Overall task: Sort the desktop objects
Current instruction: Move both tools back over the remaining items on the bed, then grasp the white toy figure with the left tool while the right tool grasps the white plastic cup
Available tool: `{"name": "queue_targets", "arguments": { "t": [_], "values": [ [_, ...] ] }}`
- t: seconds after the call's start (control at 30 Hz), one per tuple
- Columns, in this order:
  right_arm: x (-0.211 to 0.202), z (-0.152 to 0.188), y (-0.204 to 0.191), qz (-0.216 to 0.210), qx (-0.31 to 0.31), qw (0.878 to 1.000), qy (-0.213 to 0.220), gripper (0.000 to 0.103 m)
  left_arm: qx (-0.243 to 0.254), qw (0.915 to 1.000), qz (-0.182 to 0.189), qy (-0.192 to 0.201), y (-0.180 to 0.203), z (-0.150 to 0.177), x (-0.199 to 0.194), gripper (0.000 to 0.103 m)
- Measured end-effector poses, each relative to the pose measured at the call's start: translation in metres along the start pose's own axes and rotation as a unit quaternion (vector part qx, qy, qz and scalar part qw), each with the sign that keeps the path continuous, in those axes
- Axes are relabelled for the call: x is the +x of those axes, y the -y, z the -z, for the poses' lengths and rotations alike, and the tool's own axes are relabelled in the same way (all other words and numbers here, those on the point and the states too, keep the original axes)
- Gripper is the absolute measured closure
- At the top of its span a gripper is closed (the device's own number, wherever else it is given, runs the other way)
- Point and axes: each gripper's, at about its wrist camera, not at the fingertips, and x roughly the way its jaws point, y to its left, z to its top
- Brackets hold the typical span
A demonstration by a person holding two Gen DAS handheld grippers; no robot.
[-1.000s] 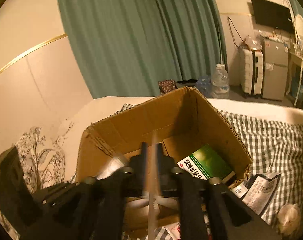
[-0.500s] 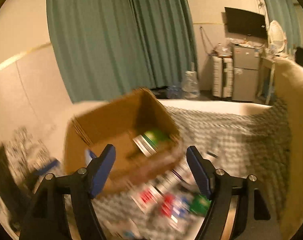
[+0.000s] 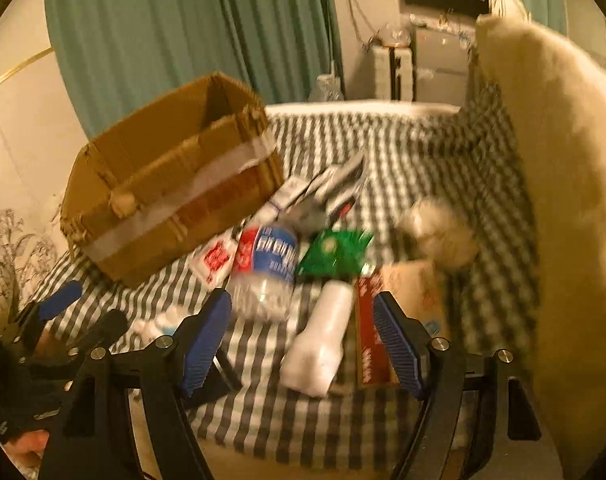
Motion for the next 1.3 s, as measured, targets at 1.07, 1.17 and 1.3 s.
{"name": "queue_targets", "arguments": {
  "t": [1.07, 1.17, 1.3],
  "values": [
    [0.082, 0.027, 0.000, 0.017, 0.011, 0.993, -0.113, 0.040, -0.040, 0.9867, 0.072, -0.140, -0.017, 0.036, 0.084, 0.006],
    [0.083, 0.026, -0.002, 0.019, 0.007, 0.994, -0.111, 0.040, -0.036, 0.9838, 0.100, -0.145, -0.012, 0.036, 0.083, 0.021],
    [0.087, 0.026, -0.006, 0.026, -0.008, 0.993, -0.112, 0.043, -0.032, 0.9831, 0.104, -0.148, -0.012, 0.036, 0.081, 0.045]
  ]
}}
